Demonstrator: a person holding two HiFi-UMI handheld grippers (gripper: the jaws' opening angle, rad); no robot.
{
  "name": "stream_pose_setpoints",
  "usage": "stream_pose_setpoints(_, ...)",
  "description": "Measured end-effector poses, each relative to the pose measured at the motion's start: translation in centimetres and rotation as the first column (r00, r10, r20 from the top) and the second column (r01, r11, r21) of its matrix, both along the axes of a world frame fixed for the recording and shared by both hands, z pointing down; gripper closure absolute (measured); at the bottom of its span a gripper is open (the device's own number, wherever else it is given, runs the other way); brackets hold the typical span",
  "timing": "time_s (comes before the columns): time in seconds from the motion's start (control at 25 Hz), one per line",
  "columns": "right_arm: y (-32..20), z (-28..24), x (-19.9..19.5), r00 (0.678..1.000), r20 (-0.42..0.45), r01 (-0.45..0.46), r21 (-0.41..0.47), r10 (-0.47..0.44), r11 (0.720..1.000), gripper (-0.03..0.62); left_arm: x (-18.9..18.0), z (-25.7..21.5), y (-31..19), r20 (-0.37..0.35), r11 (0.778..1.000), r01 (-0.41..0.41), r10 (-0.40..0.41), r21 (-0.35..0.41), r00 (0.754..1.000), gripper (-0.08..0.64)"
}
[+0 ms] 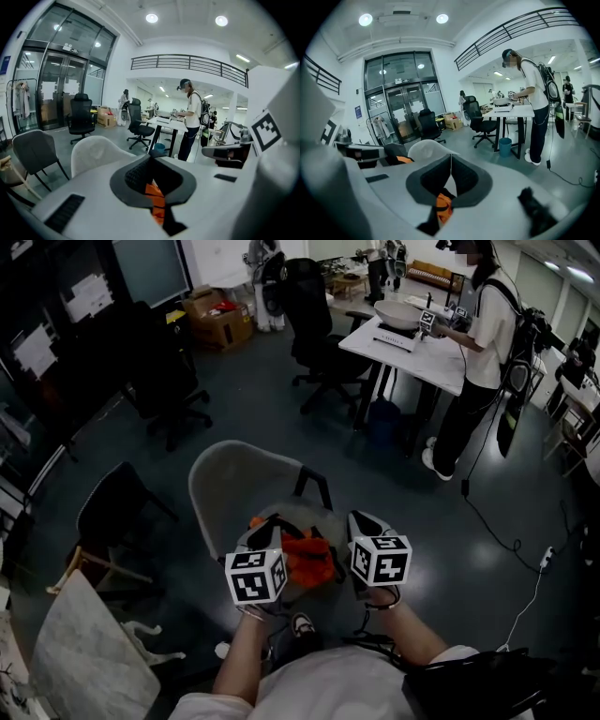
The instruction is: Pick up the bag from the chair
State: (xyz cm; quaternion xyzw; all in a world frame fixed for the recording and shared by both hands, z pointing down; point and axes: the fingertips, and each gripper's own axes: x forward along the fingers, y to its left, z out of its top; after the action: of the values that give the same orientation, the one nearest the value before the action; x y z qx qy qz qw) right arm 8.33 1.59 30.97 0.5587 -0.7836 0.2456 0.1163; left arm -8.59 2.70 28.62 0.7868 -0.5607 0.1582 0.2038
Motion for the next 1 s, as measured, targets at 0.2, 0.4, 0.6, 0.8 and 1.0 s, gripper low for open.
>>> stream_pose_setpoints(0.2,2.6,-0.4,2.8,1.000,0.016,-0.004,0.011,0.004,1.000,0.560,1.3,-1.1,1.9,0.005,0.999,0.032,-0.032,0.025,0.999,0.541)
stream_pose_setpoints(0.4,5.4,-0.4,5.3,1.000,0.022,0.006,0.013,-0.007,1.000,0.560,2.8,-2.1,4.0,-0.015,0.996,0.081,-0.080,0.043,0.997,0.543)
stream_pose_setpoints(0.6,7.9,-1.0,7.5,0.999,0.032,0.020,0.022,-0.021,1.000,0.560,5.8,-3.0,6.8,-0.006,0.995,0.081,-0.081,0.058,0.997,0.543)
stream_pose_setpoints(0.8,10.6,-1.9,10.4,1.000,-0.021,0.013,0.049,-0.012,0.999,0.560,9.2,-3.3,9.8,-0.028,0.995,0.079,-0.078,0.056,0.997,0.542)
stream_pose_setpoints(1.0,12.4,-2.9,12.8,1.000,0.011,-0.011,0.060,0.010,0.998,0.560,12.1,-4.2,11.1,-0.041,0.997,0.048,-0.046,0.067,0.998,0.542)
